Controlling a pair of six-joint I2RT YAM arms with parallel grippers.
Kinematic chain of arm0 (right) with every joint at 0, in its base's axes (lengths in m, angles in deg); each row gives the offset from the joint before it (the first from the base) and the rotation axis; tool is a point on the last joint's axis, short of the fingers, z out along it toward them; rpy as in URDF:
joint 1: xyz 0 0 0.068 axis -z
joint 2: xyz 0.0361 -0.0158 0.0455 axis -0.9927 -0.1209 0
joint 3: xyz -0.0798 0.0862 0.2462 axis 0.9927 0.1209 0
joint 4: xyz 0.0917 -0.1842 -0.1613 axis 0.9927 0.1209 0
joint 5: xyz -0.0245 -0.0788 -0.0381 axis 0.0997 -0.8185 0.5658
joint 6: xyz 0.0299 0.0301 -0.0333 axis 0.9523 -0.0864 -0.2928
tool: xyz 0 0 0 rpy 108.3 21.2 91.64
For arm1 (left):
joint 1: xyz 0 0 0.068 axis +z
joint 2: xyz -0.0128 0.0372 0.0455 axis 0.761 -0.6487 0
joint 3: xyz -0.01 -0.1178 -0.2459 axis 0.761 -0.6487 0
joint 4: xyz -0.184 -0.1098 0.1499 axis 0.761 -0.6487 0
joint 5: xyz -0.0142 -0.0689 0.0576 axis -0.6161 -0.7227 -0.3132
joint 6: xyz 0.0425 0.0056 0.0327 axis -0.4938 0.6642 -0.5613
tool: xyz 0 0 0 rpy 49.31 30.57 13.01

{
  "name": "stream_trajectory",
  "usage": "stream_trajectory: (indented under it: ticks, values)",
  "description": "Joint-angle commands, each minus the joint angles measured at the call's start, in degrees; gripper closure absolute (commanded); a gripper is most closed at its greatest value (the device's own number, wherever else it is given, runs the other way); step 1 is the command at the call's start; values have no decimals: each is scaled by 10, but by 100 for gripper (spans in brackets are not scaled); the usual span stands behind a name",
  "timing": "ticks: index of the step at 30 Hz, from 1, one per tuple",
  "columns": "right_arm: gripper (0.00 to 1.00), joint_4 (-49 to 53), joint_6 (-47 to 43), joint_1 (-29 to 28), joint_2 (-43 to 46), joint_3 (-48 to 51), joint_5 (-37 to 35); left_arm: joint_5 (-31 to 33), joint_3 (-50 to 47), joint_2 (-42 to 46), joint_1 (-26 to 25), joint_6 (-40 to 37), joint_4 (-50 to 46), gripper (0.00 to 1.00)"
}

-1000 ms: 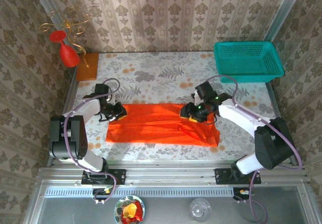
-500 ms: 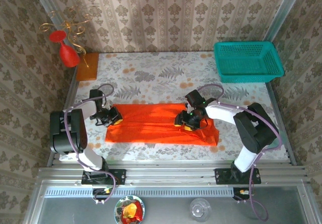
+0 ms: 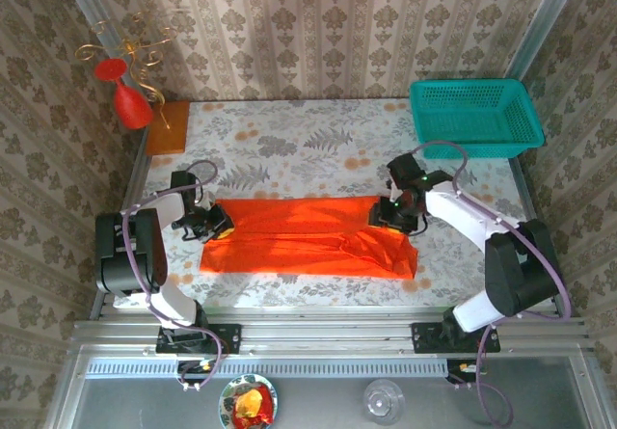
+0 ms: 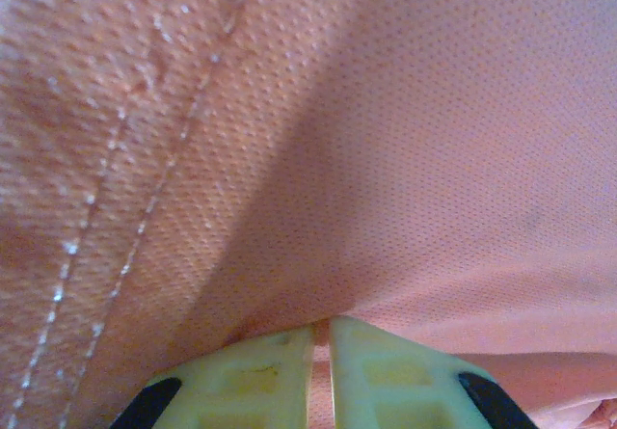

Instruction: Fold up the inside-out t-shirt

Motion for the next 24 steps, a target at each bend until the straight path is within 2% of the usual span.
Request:
stream_trajectory:
  ticks: [1,11,24]
  values:
    - [50,95,-80,16,-26,-14,-86,41,6,-4,0,-11,-17,84]
    - [50,74,-102,41,-76,-29,-104,45,7,-2,-1,-15,-24,84]
    - [47,23,-85,45,-111,-21,-58,50,7,-2,-3,-14,-25,84]
